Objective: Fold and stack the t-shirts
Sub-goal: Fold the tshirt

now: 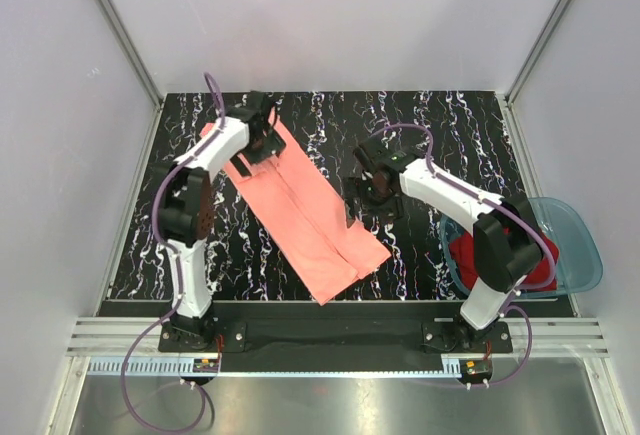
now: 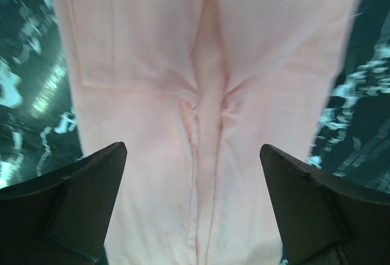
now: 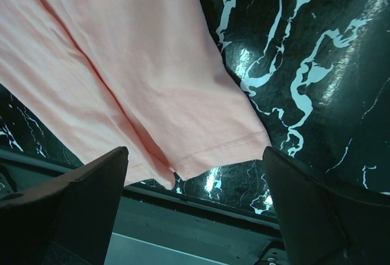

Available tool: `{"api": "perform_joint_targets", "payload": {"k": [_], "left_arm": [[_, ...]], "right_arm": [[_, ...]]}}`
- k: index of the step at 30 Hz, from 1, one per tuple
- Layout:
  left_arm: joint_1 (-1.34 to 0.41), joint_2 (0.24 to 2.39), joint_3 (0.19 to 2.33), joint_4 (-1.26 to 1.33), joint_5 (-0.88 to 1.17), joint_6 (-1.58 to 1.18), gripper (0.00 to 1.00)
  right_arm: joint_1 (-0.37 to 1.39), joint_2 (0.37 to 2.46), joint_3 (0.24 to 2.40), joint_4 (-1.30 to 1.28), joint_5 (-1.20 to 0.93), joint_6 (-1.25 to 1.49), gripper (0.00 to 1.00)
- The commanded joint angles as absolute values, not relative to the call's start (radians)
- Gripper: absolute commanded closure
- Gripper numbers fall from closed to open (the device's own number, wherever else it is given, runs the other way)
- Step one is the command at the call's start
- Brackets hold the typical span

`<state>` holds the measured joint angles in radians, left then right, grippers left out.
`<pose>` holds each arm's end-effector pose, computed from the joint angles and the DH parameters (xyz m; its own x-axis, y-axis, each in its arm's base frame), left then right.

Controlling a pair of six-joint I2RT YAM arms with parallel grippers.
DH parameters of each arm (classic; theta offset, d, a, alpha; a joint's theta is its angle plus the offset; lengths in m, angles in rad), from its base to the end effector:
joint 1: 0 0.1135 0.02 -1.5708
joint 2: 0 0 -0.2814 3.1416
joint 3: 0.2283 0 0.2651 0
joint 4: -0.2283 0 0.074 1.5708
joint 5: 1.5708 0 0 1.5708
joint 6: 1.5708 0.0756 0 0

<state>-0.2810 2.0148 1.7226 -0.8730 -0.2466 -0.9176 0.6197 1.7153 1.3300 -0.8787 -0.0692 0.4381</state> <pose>0.4505 -0.1108 0.2153 -0.6766 -0.6063 -0.4179 -0.5939 0.7848 -0.1770 0.2961 0.2177 0.2081 -0.9558 -0.1620 -0.2455 -0.2108 0.9593 0.1878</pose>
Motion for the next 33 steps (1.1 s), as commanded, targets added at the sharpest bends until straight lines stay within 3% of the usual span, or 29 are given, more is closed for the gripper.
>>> {"api": "perform_joint_targets", "payload": {"k": [1,9,14,20,29,33], "left_arm": [[-0.324,2.042,1.71,-0.864,-0.213,-1.093,0.01],[-0.331,2.181,1.794,-0.884,-0.262,-1.053,0.05],[-0.333,2.305,1.922,-0.891,-0.198,-0.956,0.15],[-0.313,2.396,1.986,-0.906,-0.138,-0.861,0.17],[-0.233,2.569,2.347,-0.994,-0.052,-0.526,0.23],[-0.225,2.51,2.343,-0.962,-0.06,-0.32,0.22]], "right_arm": [[0.624,1.689,1.312,-0.805,-0.124,0.39,0.0],[0.623,1.761,1.338,-0.788,-0.147,0.351,0.07],[0.623,1.787,1.373,-0.781,-0.19,0.386,0.09],[0.62,1.838,1.434,-0.779,-0.238,0.402,0.1],[0.62,1.901,1.437,-0.703,-0.397,0.521,0.14],[0.62,1.904,1.427,-0.695,-0.434,0.526,0.15]]}}
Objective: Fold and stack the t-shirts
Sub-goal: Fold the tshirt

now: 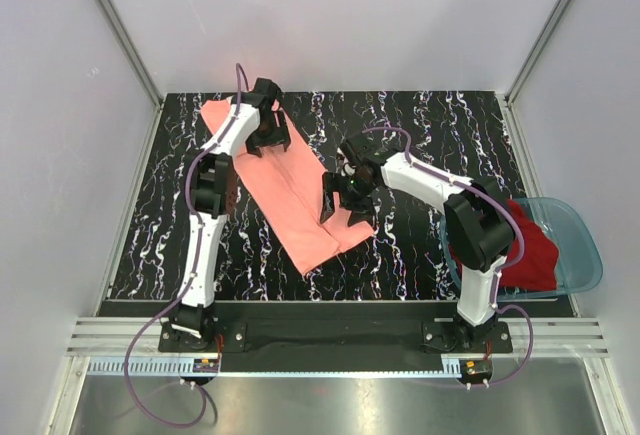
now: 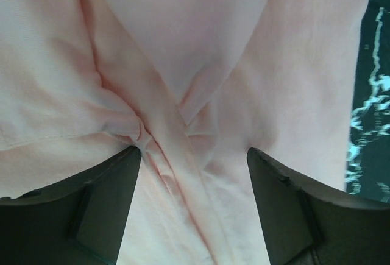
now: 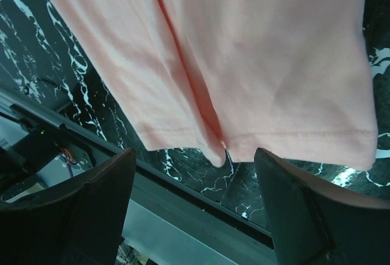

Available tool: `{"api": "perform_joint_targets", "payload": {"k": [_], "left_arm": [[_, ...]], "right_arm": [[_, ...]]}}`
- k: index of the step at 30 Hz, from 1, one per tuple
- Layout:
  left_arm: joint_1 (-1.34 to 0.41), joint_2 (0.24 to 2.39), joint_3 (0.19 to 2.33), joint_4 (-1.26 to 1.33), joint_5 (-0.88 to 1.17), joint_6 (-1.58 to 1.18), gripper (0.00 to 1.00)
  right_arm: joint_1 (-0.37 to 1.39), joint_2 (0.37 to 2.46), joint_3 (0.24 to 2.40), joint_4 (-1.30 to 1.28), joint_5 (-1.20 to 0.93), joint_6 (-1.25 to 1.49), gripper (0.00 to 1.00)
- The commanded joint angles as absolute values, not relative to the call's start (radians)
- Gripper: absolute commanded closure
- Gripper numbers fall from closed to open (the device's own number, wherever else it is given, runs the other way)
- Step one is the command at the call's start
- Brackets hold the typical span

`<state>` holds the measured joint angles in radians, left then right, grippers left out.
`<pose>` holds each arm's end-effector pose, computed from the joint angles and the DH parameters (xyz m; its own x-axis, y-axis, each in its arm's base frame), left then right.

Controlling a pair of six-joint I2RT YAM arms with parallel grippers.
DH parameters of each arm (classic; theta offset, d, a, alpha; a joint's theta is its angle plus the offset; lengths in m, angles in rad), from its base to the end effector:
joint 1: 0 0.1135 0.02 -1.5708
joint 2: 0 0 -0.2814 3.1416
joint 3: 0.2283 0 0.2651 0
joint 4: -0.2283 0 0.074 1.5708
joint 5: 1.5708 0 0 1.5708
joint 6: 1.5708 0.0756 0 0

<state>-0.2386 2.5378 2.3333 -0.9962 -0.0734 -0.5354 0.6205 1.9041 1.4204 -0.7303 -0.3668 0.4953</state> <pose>0.5558 -0.1295 0.1403 -0.8862 -0.3081 -0.3460 -0.2816 0.9513 -0.1257 0.3252 0.2657 0.1770 -0.9771 -0.1530 -0.1476 -0.2048 0.8631 0.4617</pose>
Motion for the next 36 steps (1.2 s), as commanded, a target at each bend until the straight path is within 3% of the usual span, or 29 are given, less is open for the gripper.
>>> {"api": "perform_joint_targets", "payload": {"k": [1,8,12,16,17,19,20,21,25,31,36], "left_arm": [[-0.236,2.479,2.318,-0.939,-0.066,-0.296,0.18],[-0.31,2.117,2.099,-0.887,-0.083,-0.259,0.06],[-0.334,1.936,2.019,-0.934,-0.118,-0.343,0.06],[-0.344,1.719,1.749,-0.904,-0.046,-0.458,0.13],[-0.345,1.622,1.583,-0.876,-0.019,-0.483,0.16],[-0.356,1.525,1.336,-0.798,0.069,-0.554,0.22],[-0.36,1.49,1.263,-0.779,0.093,-0.607,0.24],[-0.37,1.426,1.194,-0.75,0.147,-0.636,0.29],[-0.429,1.309,0.881,-0.631,0.236,-0.761,0.32],[-0.449,1.191,0.68,-0.532,0.265,-0.908,0.3],[-0.449,1.068,0.686,-0.641,0.143,-0.913,0.26]], "right_arm": [[0.62,1.904,1.43,-0.698,-0.42,0.517,0.14],[0.58,1.867,1.425,-0.769,-0.345,0.41,0.14],[0.491,1.852,1.362,-0.762,-0.354,0.368,0.15],[0.424,1.838,1.332,-0.772,-0.328,0.302,0.18],[0.411,1.847,1.33,-0.773,-0.336,0.293,0.2],[0.391,1.855,1.338,-0.77,-0.365,0.284,0.25],[0.39,1.864,1.341,-0.769,-0.37,0.284,0.35],[0.388,1.868,1.344,-0.769,-0.371,0.282,0.38],[0.384,1.896,1.319,-0.752,-0.39,0.282,0.41],[0.382,1.925,1.267,-0.7,-0.433,0.299,0.44],[0.382,1.966,1.27,-0.673,-0.462,0.308,0.49]]}}
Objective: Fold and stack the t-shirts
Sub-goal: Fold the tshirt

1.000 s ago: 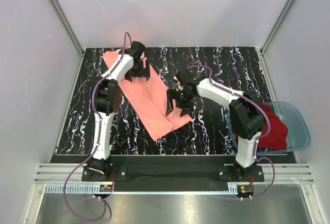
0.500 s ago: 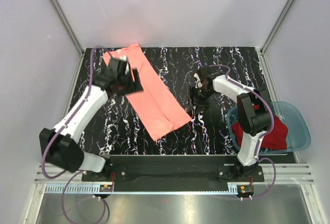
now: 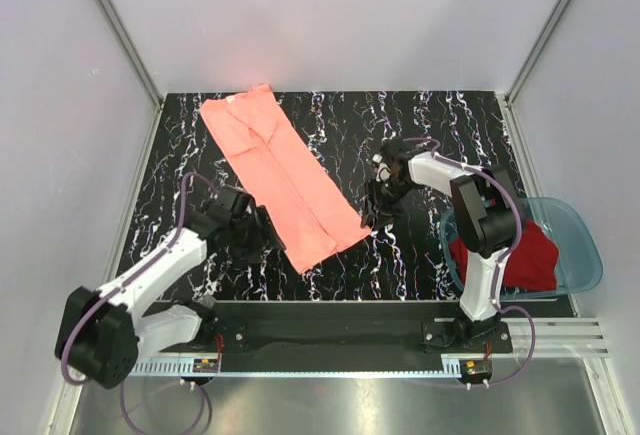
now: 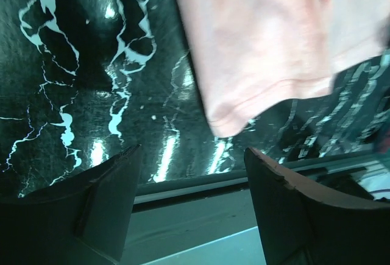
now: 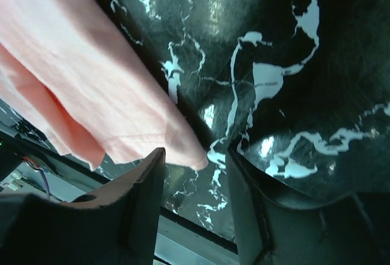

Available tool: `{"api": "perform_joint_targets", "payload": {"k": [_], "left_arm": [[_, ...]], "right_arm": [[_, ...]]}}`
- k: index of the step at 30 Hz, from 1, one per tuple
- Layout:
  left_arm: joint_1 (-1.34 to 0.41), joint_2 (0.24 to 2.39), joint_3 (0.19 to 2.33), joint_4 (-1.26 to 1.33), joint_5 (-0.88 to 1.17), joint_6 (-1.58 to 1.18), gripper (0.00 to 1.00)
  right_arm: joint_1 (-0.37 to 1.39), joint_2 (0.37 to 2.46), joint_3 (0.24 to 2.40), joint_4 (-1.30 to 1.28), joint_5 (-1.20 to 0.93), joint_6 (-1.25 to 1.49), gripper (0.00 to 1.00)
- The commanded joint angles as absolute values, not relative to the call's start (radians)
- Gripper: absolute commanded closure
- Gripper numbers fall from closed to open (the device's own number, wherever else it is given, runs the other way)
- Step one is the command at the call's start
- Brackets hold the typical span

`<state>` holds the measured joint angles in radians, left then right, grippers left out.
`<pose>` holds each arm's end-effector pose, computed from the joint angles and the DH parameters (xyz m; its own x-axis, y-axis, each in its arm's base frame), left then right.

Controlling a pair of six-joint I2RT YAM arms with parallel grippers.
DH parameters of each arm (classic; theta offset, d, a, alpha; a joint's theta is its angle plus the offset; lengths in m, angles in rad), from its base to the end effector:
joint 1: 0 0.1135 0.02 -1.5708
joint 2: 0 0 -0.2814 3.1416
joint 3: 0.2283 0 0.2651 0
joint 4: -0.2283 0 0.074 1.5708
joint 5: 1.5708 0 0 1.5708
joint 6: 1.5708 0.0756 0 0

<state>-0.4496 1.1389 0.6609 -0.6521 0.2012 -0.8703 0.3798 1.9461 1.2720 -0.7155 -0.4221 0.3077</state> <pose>0.1936 -0.1102 0.1696 -0.9093 -0.3929 -0.1368 -0.2988 0.8455 -0.4426 0.3490 0.1726 0.1204 -0.9938 -0.0992 -0.0497 -0.1110 0.8918 0.4386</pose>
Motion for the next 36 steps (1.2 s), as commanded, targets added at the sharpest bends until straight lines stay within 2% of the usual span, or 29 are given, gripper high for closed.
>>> {"api": "perform_joint_targets", "payload": {"k": [1,4,5,7,8,9,11,12,16,20,22,24,26,27,28,29,32,34,36], "left_arm": [[-0.448,1.049,0.695,-0.658,0.121,-0.91,0.25],[-0.434,1.017,0.745,-0.725,0.049,-0.876,0.21],[-0.413,1.019,0.762,-0.741,0.026,-0.852,0.2],[-0.384,1.022,0.807,-0.768,0.02,-0.827,0.2],[-0.364,1.023,0.822,-0.775,0.023,-0.799,0.2],[-0.32,1.029,0.836,-0.784,0.023,-0.784,0.19],[-0.237,1.043,0.885,-0.793,0.026,-0.738,0.19],[-0.204,1.066,0.92,-0.795,0.029,-0.724,0.18],[-0.066,1.156,0.997,-0.755,0.049,-0.66,0.18],[0.035,1.319,1.089,-0.689,0.066,-0.617,0.18],[0.055,1.42,1.143,-0.66,0.077,-0.6,0.18],[0.077,1.494,1.207,-0.618,0.097,-0.557,0.17],[0.097,1.601,1.261,-0.609,0.095,-0.52,0.16],[0.104,1.635,1.308,-0.594,0.116,-0.508,0.15],[0.119,1.71,1.334,-0.575,0.185,-0.48,0.15],[0.124,1.747,1.401,-0.568,0.213,-0.471,0.15],[0.133,1.888,1.539,-0.568,0.27,-0.433,0.16],[0.138,1.937,1.584,-0.527,0.256,-0.436,0.16],[0.144,1.982,1.6,-0.473,0.247,-0.457,0.17]], "right_arm": [[0.38,1.974,1.266,-0.667,-0.465,0.308,0.49],[0.382,1.983,1.249,-0.651,-0.472,0.327,0.5],[0.382,1.988,1.247,-0.647,-0.477,0.328,0.58],[0.383,1.99,1.235,-0.635,-0.48,0.345,0.67],[0.382,1.987,1.224,-0.629,-0.48,0.357,0.79],[0.382,1.982,1.192,-0.62,-0.483,0.389,0.85],[0.39,1.945,1.139,-0.575,-0.505,0.428,0.9],[0.397,1.924,1.073,-0.534,-0.509,0.471,0.98],[0.501,1.769,0.93,-0.431,-0.503,0.607,1.0],[0.733,1.692,0.877,-0.313,-0.506,0.806,1.0],[0.782,1.671,0.865,-0.229,-0.505,0.928,0.99],[0.814,1.652,0.871,-0.189,-0.499,0.98,0.92],[0.818,1.637,0.888,-0.202,-0.486,0.965,0.64],[0.805,1.631,0.938,-0.286,-0.426,0.9,0.53],[0.798,1.635,0.971,-0.322,-0.39,0.853,0.37],[0.787,1.646,1.042,-0.38,-0.329,0.762,0.31],[0.691,1.75,1.217,-0.426,-0.285,0.601,0.21],[0.607,1.882,1.317,-0.42,-0.275,0.548,0.19],[0.557,2.044,1.509,-0.423,-0.293,0.496,0.2]]}}
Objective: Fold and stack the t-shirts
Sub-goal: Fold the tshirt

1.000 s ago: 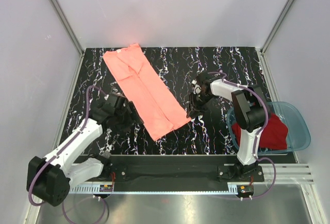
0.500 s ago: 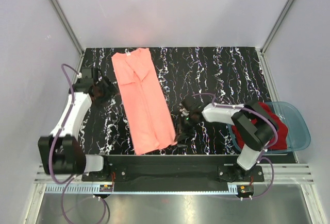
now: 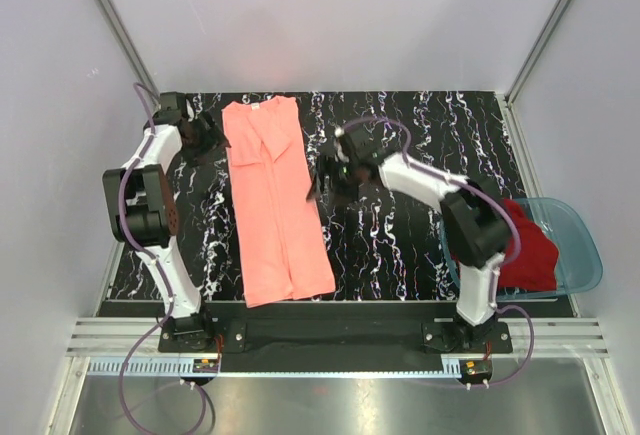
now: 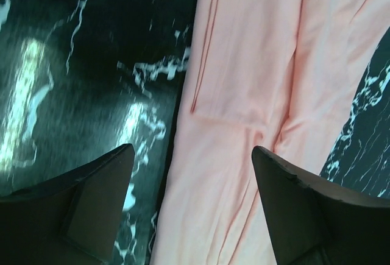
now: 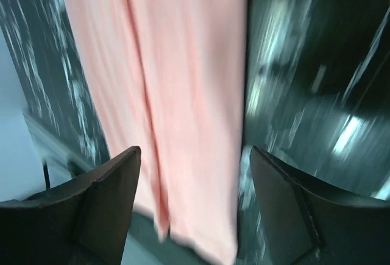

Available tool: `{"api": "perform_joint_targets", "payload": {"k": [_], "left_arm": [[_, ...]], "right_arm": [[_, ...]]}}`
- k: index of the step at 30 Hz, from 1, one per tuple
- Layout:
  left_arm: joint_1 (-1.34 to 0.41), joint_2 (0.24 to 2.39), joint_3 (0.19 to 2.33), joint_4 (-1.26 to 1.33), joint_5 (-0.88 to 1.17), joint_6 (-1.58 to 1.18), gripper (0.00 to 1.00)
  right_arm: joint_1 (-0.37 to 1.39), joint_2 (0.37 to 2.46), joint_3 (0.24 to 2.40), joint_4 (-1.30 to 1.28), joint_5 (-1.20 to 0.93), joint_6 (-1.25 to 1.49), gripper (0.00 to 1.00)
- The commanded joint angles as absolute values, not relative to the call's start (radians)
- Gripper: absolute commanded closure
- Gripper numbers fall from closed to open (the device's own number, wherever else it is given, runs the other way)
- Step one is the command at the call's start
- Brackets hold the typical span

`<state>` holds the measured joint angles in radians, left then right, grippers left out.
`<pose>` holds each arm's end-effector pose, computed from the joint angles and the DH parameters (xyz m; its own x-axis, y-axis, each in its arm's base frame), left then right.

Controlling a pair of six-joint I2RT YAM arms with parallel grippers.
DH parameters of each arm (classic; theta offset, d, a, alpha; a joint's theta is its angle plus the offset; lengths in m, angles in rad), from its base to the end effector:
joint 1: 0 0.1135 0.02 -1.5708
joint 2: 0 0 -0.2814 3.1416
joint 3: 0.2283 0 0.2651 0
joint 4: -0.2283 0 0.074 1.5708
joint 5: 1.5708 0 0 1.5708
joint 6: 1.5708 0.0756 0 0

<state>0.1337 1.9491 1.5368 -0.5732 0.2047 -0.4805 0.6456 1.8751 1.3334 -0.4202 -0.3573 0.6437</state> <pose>0.4642 0.0469 0.2031 -0.7237 -0.5540 -0.4116 -0.3989 0.8224 -0.4056 0.3350 0.2855 0.1814 -0.9583 -0.0179 -0.2853 -0.1855 0.7985 0.5727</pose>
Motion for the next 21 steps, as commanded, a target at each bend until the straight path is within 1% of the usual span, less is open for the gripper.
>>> {"api": "perform_joint_targets", "payload": {"k": [1,2,3,4,5,6,7,8,9,11,12,13,15,16,21], "left_arm": [[0.15,1.996,1.603,-0.445,0.253,-0.484,0.17],[0.153,2.011,1.614,-0.396,0.255,-0.495,0.17],[0.155,2.038,1.623,-0.384,0.252,-0.506,0.18],[0.158,2.055,1.637,-0.377,0.245,-0.521,0.19],[0.156,2.069,1.658,-0.373,0.238,-0.526,0.19],[0.16,2.088,1.667,-0.371,0.232,-0.534,0.2],[0.161,2.091,1.67,-0.358,0.23,-0.546,0.21],[0.164,2.088,1.651,-0.338,0.235,-0.554,0.21],[0.166,2.076,1.637,-0.316,0.241,-0.567,0.21],[0.172,2.065,1.605,-0.281,0.258,-0.577,0.24],[0.172,2.059,1.6,-0.281,0.262,-0.578,0.24],[0.175,2.046,1.594,-0.278,0.27,-0.584,0.25],[0.175,2.03,1.559,-0.259,0.287,-0.598,0.25],[0.175,2.011,1.54,-0.259,0.296,-0.6,0.25],[0.176,1.953,1.479,-0.247,0.314,-0.611,0.26]], "right_arm": [[0.517,2.101,1.585,-0.431,-0.296,0.485,0.21],[0.505,2.162,1.759,-0.467,-0.307,0.459,0.24],[0.493,2.281,1.851,-0.486,-0.311,0.447,0.26],[0.483,2.345,1.943,-0.503,-0.317,0.443,0.28],[0.462,2.406,2.127,-0.541,-0.354,0.451,0.3],[0.454,2.521,2.213,-0.552,-0.377,0.465,0.37],[0.448,2.572,2.291,-0.563,-0.399,0.478,0.39],[0.442,2.618,2.428,-0.583,-0.417,0.501,0.41],[0.44,2.691,2.48,-0.586,-0.426,0.512,0.45],[0.44,2.741,2.54,-0.543,-0.454,0.553,0.47],[0.44,2.744,2.527,-0.51,-0.465,0.577,0.48],[0.44,2.743,2.505,-0.473,-0.475,0.598,0.52],[0.443,2.75,2.464,-0.394,-0.494,0.65,0.57],[0.445,2.76,2.474,-0.382,-0.506,0.676,0.62],[0.471,2.83,2.545,-0.384,-0.523,0.732,0.61]]}}
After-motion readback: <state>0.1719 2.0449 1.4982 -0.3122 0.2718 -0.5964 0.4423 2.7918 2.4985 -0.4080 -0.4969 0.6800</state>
